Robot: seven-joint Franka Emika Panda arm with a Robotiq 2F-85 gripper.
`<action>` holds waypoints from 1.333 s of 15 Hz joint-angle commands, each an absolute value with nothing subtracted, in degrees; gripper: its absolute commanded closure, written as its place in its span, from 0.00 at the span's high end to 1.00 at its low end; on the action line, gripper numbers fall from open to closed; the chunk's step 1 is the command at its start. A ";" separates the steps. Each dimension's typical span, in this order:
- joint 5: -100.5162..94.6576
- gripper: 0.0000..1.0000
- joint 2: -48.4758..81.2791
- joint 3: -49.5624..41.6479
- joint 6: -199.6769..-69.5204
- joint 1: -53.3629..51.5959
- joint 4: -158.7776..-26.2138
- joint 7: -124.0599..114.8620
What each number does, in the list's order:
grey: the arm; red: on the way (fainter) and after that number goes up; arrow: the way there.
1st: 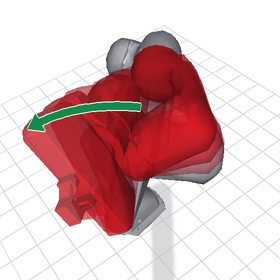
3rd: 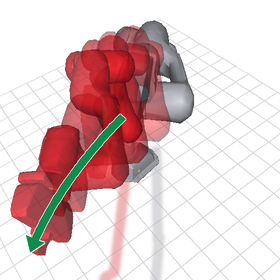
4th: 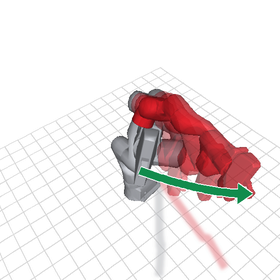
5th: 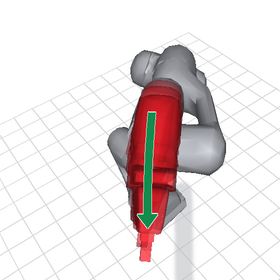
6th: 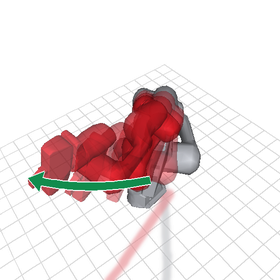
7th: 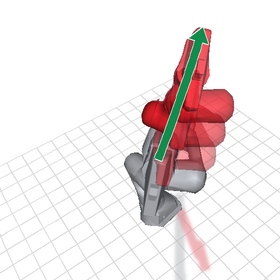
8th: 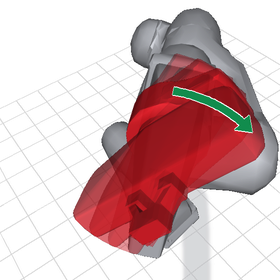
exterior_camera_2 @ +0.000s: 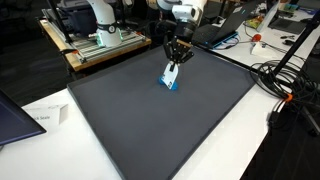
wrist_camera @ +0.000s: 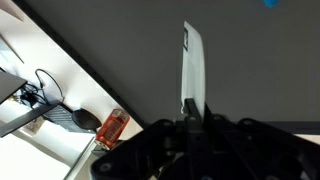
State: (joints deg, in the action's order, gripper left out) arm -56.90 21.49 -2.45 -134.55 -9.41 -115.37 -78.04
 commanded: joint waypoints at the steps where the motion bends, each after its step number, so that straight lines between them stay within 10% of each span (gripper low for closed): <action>1: -56.87 0.01 19.92 -1.24 -136.79 -7.55 -116.61 -71.37; 20: -27.61 0.01 19.02 -2.42 -152.60 -5.37 -121.26 -23.61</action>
State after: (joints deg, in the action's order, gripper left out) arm -31.29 21.29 -0.81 -152.77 -3.99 -119.17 -27.96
